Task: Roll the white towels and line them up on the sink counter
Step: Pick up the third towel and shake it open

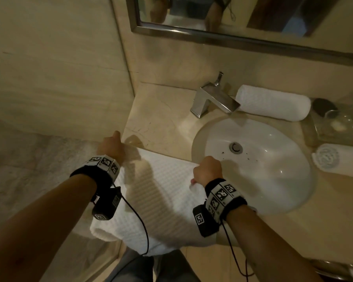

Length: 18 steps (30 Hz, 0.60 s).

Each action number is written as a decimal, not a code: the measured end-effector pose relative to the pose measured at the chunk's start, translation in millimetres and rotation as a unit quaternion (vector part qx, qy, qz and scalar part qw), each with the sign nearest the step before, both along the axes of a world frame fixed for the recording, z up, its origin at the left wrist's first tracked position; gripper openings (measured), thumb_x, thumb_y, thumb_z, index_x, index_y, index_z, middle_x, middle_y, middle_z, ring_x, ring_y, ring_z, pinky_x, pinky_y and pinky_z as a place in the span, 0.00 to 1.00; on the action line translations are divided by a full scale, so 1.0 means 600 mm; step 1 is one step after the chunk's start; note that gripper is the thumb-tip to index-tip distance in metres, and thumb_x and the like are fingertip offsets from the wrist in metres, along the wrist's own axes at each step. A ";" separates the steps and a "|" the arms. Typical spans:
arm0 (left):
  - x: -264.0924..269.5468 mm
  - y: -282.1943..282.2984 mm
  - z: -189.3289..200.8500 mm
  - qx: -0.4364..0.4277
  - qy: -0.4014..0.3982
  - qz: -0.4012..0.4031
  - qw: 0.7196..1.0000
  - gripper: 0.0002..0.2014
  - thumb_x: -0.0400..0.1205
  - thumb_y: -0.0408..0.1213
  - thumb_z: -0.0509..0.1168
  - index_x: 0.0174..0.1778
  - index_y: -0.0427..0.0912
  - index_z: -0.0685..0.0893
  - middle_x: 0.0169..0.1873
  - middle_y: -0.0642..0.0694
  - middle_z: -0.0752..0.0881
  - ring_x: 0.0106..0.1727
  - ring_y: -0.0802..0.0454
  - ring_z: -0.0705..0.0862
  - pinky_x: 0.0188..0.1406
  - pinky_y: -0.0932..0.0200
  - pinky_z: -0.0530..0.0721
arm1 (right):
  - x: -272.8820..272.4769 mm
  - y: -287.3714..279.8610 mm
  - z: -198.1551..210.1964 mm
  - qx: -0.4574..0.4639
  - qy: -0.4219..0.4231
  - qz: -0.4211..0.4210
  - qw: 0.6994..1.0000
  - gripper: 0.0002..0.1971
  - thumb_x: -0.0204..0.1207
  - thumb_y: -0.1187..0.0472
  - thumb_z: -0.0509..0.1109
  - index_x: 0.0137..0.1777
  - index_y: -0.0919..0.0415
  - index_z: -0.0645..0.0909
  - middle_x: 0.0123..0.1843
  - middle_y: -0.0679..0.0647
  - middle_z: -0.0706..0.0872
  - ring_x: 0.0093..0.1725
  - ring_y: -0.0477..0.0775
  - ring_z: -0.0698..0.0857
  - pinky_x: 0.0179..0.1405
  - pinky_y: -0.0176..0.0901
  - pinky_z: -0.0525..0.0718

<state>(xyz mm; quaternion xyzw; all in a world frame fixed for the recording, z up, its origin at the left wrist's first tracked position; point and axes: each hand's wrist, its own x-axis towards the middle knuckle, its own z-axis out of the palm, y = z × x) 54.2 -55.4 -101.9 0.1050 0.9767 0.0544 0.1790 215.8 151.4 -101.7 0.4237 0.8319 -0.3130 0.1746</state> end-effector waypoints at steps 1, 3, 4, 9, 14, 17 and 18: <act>0.001 0.003 0.002 0.017 0.014 0.008 1.000 0.17 0.77 0.24 0.63 0.61 0.32 0.70 0.49 0.29 0.85 0.51 0.31 0.84 0.37 0.49 0.74 | -0.002 0.002 -0.005 0.006 0.014 -0.015 1.000 0.08 0.75 0.66 0.74 0.51 0.69 0.81 0.41 0.56 0.85 0.34 0.50 0.82 0.20 0.26 0.73; 0.008 0.015 0.005 0.045 0.047 0.018 0.998 0.16 0.79 0.24 0.59 0.63 0.31 0.69 0.47 0.27 0.85 0.50 0.29 0.83 0.38 0.46 0.75 | -0.004 0.008 -0.015 0.029 0.059 -0.047 0.997 0.13 0.76 0.66 0.72 0.60 0.65 0.79 0.55 0.60 0.86 0.52 0.58 0.86 0.44 0.36 0.84; 0.008 0.022 0.008 0.064 0.064 0.023 0.996 0.15 0.81 0.25 0.57 0.64 0.31 0.69 0.47 0.27 0.85 0.50 0.29 0.83 0.39 0.45 0.75 | -0.006 0.011 -0.012 0.039 0.089 -0.064 0.993 0.12 0.77 0.67 0.68 0.61 0.62 0.78 0.59 0.60 0.85 0.57 0.61 0.84 0.51 0.44 0.84; -0.057 0.050 0.039 0.126 0.149 0.022 0.981 0.13 0.86 0.31 0.53 0.66 0.34 0.68 0.50 0.26 0.81 0.49 0.28 0.82 0.40 0.47 0.68 | -0.077 0.045 0.018 0.183 0.184 -0.042 0.965 0.16 0.78 0.71 0.58 0.59 0.54 0.79 0.61 0.57 0.80 0.58 0.62 0.81 0.47 0.49 0.78; -0.132 0.104 0.069 0.165 0.190 0.020 0.968 0.14 0.87 0.31 0.51 0.68 0.35 0.68 0.54 0.28 0.77 0.49 0.27 0.80 0.39 0.45 0.67 | -0.167 0.111 0.062 0.281 0.163 0.009 0.946 0.19 0.82 0.70 0.55 0.68 0.60 0.80 0.69 0.62 0.76 0.65 0.65 0.78 0.63 0.56 0.76; -0.178 0.135 0.066 0.177 0.185 0.025 0.966 0.16 0.87 0.30 0.49 0.71 0.34 0.66 0.58 0.28 0.76 0.49 0.27 0.80 0.40 0.45 0.67 | -0.233 0.120 0.060 0.292 0.162 0.025 0.942 0.20 0.81 0.73 0.56 0.71 0.64 0.75 0.73 0.65 0.71 0.65 0.69 0.78 0.65 0.56 0.78; -0.192 0.145 0.059 0.174 0.180 0.025 0.968 0.17 0.87 0.30 0.49 0.72 0.34 0.66 0.59 0.28 0.75 0.50 0.27 0.80 0.40 0.45 0.67 | -0.253 0.116 0.049 0.295 0.166 0.039 0.940 0.20 0.80 0.73 0.57 0.70 0.64 0.75 0.72 0.66 0.72 0.64 0.70 0.78 0.65 0.58 0.78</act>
